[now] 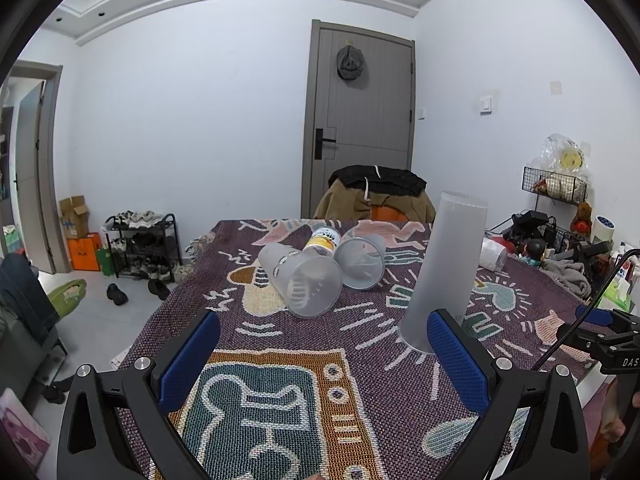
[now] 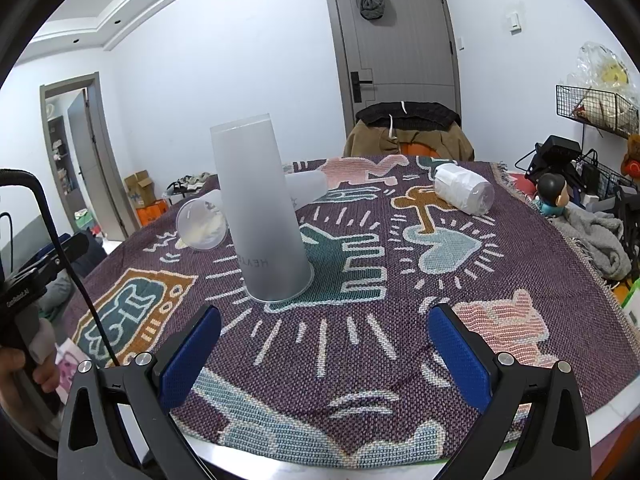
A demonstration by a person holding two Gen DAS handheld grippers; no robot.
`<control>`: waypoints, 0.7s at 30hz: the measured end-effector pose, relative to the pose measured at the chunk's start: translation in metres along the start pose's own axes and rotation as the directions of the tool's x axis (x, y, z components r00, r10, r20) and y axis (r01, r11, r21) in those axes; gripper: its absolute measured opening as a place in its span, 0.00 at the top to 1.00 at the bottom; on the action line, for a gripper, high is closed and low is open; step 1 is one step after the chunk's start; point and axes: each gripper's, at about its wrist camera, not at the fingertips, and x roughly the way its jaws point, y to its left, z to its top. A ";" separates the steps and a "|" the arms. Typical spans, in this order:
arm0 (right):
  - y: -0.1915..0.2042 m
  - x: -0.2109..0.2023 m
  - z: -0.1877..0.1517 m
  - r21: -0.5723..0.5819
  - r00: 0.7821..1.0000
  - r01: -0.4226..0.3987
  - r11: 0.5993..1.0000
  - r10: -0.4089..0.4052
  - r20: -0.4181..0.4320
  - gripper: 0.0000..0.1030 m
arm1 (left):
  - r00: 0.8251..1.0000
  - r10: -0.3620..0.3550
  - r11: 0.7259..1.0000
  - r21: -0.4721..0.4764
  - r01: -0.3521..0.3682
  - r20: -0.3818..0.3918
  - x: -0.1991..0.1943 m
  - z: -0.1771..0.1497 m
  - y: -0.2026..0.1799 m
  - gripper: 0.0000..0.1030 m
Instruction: Flip cup upside down
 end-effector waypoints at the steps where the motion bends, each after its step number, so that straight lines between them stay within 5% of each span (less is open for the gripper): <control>1: 0.000 0.000 0.000 0.000 1.000 0.000 1.000 0.000 0.000 0.00 | 1.000 0.000 1.000 0.001 0.000 0.000 0.000 0.000 0.000 0.00; 21: 0.002 0.002 -0.003 -0.003 1.000 -0.002 1.000 0.002 -0.007 0.00 | 1.000 0.008 1.000 0.004 -0.008 0.007 -0.002 0.000 -0.002 0.00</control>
